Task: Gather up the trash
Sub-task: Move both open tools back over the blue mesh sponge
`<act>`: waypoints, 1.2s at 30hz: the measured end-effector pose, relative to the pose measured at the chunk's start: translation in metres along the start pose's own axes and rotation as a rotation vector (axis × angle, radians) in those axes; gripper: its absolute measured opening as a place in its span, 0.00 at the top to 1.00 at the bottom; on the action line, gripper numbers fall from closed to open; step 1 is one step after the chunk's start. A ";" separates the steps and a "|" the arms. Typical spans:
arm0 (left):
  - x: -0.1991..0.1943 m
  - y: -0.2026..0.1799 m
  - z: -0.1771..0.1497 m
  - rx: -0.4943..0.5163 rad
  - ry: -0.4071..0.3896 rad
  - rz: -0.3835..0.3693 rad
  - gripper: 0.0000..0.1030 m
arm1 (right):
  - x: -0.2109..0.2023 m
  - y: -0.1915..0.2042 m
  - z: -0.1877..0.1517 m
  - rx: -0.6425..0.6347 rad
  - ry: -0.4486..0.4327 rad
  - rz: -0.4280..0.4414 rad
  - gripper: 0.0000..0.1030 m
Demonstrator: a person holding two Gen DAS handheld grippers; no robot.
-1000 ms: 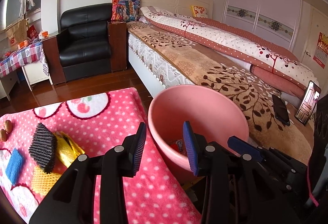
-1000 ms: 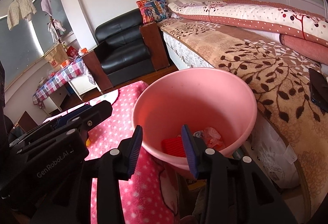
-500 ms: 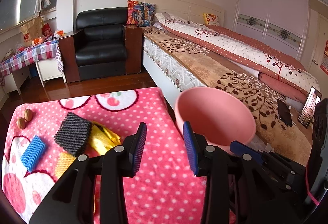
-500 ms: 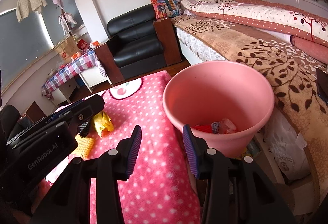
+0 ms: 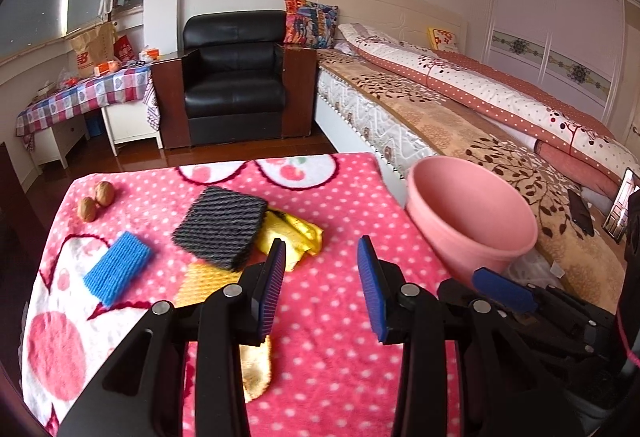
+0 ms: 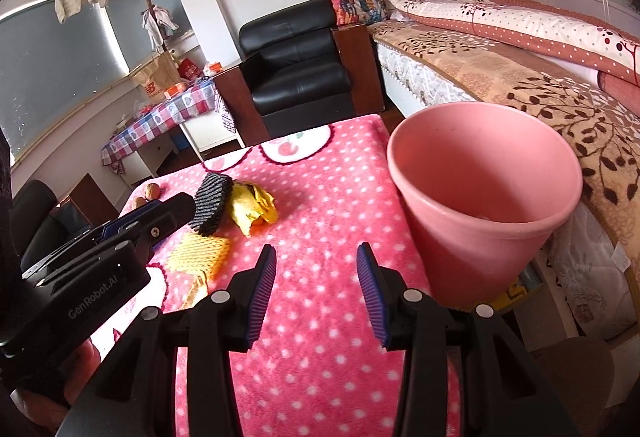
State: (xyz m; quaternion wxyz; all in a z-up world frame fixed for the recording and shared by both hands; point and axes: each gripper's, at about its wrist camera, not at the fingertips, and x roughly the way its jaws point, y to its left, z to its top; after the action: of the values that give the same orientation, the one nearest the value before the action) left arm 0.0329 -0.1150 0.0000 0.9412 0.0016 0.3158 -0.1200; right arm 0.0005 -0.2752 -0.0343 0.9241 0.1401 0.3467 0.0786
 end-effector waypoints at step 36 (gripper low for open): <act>0.051 0.158 -0.030 0.070 0.226 0.198 0.64 | 0.052 0.058 -0.010 -0.124 0.127 0.120 0.60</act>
State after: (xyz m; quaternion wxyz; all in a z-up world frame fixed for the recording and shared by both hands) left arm 0.0903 0.0292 -0.0664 0.9062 0.0792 0.4137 -0.0367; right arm 0.0301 -0.2052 -0.0555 0.9009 0.0977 0.3900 0.1637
